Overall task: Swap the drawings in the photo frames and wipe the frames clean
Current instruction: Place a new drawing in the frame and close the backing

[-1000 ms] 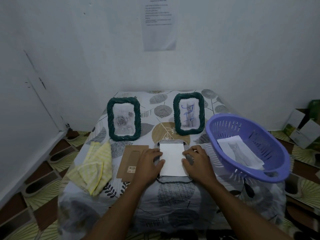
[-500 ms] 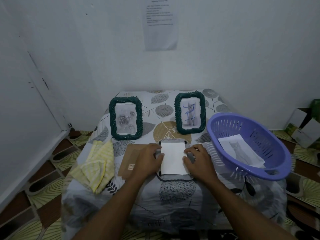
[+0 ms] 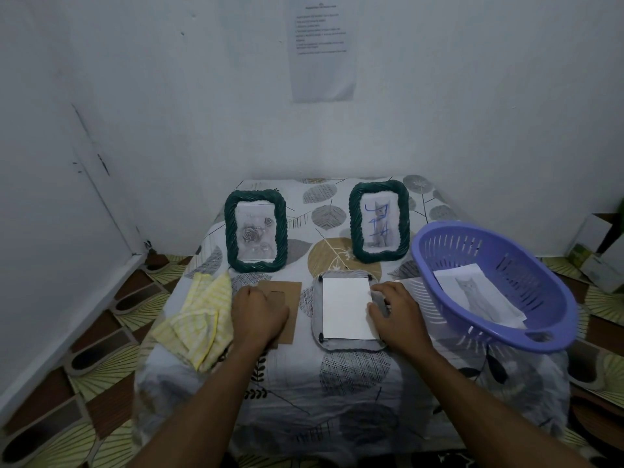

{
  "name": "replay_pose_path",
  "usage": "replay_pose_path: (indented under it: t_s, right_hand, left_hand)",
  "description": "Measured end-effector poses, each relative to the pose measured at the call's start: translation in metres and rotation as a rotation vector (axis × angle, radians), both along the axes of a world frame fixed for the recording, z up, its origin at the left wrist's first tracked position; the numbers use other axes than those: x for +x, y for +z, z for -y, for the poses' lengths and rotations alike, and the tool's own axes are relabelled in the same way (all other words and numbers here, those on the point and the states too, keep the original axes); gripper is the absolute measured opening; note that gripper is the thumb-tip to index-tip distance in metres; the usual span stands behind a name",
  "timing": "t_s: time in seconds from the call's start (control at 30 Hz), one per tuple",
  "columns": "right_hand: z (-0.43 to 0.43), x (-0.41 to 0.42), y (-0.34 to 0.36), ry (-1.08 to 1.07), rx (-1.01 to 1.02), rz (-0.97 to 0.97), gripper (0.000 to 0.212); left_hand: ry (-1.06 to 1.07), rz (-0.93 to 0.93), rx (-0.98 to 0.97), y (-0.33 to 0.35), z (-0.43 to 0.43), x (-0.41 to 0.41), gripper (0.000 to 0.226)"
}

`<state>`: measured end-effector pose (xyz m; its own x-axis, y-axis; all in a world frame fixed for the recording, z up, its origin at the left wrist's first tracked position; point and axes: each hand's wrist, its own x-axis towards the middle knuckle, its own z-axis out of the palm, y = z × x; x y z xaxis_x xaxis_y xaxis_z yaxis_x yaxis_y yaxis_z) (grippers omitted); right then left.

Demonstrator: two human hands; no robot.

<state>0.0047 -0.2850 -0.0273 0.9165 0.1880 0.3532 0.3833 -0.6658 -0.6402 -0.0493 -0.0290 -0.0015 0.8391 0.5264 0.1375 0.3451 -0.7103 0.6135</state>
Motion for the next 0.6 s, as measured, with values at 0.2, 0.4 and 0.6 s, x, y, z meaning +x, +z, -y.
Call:
replay_pose_path:
  t_s: [0.2,0.4,0.6]
  right_hand:
    - [0.001,0.001,0.004,0.006,0.008,-0.034,0.032]
    - [-0.006,0.007,0.040,0.005,0.231,-0.121,0.028]
    - [-0.018,0.012,0.066,0.050,0.418,-0.355,0.042]
  left_hand:
    - [0.019,0.093,-0.201,0.034,0.011,0.005,0.026]
    - [-0.075,0.116,-0.229,0.054,0.046,0.027,0.037]
    - [-0.201,0.127,-0.330,0.037,0.078,0.030,0.043]
